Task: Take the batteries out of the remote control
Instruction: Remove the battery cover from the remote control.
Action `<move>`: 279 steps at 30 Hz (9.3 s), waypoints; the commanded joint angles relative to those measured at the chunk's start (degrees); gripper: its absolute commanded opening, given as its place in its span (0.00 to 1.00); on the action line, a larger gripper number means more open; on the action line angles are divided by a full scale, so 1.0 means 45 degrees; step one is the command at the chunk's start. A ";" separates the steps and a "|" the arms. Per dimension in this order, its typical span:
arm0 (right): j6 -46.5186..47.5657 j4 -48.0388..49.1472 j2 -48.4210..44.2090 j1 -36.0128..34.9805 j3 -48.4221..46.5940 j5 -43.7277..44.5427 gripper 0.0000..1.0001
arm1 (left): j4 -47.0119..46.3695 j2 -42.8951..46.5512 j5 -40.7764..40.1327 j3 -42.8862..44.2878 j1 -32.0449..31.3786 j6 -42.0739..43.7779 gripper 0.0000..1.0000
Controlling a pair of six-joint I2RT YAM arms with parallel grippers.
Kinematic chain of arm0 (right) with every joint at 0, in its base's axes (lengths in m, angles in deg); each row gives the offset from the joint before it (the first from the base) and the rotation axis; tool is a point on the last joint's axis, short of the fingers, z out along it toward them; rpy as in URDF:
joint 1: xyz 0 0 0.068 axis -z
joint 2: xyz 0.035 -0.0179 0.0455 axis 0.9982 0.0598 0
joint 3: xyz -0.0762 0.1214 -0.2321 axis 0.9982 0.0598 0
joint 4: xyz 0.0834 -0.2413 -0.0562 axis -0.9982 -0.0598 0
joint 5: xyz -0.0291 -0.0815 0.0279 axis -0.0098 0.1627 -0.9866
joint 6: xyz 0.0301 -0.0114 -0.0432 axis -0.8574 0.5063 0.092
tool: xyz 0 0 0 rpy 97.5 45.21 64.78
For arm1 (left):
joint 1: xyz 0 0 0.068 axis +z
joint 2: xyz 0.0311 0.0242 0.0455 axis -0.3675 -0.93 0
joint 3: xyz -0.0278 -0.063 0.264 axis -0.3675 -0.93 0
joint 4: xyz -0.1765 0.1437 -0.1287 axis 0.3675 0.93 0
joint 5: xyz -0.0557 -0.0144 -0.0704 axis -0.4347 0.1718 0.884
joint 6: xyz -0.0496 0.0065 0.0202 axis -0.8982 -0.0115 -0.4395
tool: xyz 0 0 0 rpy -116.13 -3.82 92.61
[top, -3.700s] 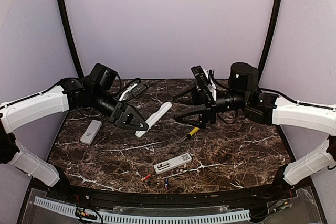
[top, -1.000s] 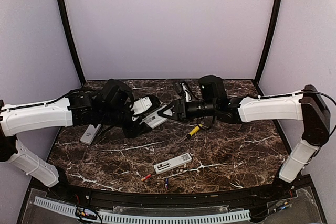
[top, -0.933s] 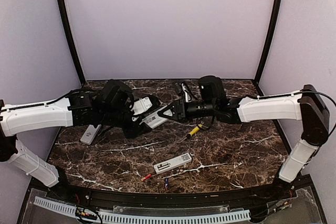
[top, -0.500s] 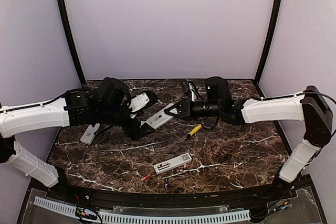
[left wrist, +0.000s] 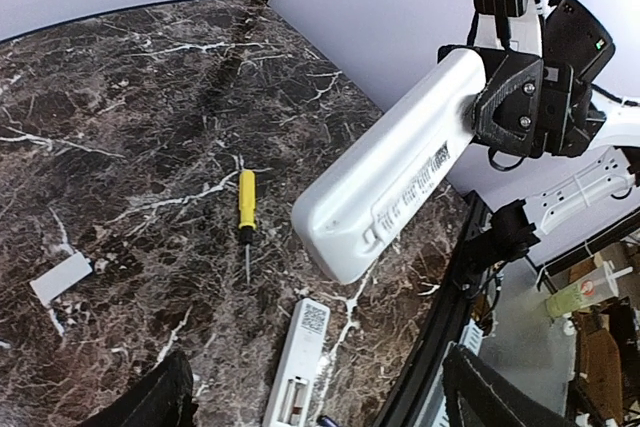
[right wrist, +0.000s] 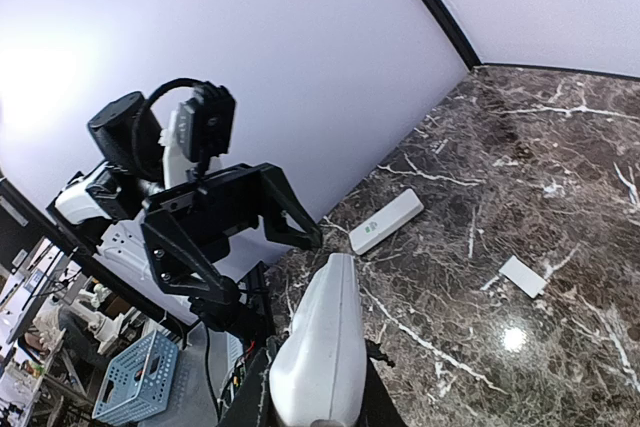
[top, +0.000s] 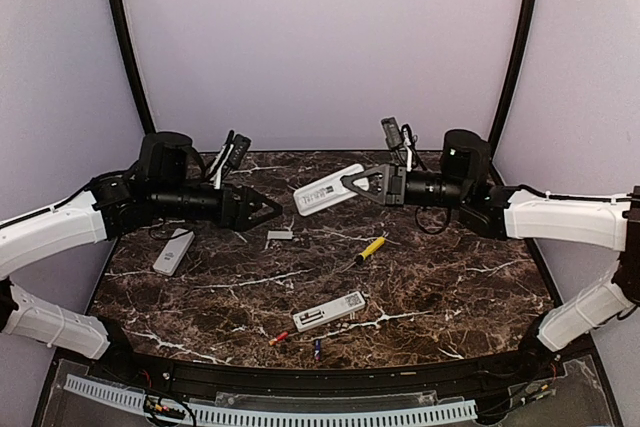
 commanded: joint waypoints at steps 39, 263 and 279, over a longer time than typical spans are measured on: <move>0.0573 0.2932 0.0157 -0.0637 0.0056 -0.1235 0.00 | -0.2522 -0.0807 0.2402 -0.0560 0.0023 -0.2873 0.37; 0.1756 0.2132 0.0869 -0.0941 0.0480 0.1335 0.00 | -0.5062 -0.1650 0.3396 -0.1386 0.0512 -0.4831 0.58; 0.1821 0.2274 0.1119 -0.1076 0.0268 0.0912 0.00 | -0.4692 -0.1930 0.3127 -0.1313 0.0516 -0.4811 0.51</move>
